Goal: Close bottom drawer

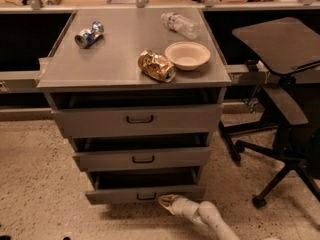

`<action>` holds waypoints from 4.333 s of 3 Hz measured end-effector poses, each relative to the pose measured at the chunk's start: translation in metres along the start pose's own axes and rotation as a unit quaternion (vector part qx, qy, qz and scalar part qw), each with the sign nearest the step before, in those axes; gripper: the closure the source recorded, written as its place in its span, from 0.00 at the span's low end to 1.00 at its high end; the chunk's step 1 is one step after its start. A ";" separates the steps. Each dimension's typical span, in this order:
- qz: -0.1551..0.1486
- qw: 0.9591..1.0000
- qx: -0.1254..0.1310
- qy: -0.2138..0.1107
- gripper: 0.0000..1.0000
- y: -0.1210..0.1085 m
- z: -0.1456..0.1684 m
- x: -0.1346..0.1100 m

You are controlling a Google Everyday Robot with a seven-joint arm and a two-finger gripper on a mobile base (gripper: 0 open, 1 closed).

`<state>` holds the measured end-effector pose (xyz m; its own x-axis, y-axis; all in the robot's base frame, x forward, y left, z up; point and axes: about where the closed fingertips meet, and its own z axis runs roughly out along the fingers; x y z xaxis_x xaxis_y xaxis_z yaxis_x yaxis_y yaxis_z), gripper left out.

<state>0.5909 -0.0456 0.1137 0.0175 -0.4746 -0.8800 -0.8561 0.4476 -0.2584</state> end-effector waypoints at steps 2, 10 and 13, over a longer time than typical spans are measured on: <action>0.005 1.000 0.003 -0.002 1.00 -0.006 0.002 0.005; 0.027 0.999 -0.020 -0.041 1.00 -0.016 0.025 0.000; 0.025 0.998 -0.020 -0.050 1.00 -0.025 0.025 -0.002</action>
Offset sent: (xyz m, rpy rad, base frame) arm 0.0837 -0.0379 -0.0382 0.0770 0.0141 -0.0801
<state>0.6252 -0.0370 0.1118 0.0236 -0.3736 -0.9273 -0.8773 0.4370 -0.1984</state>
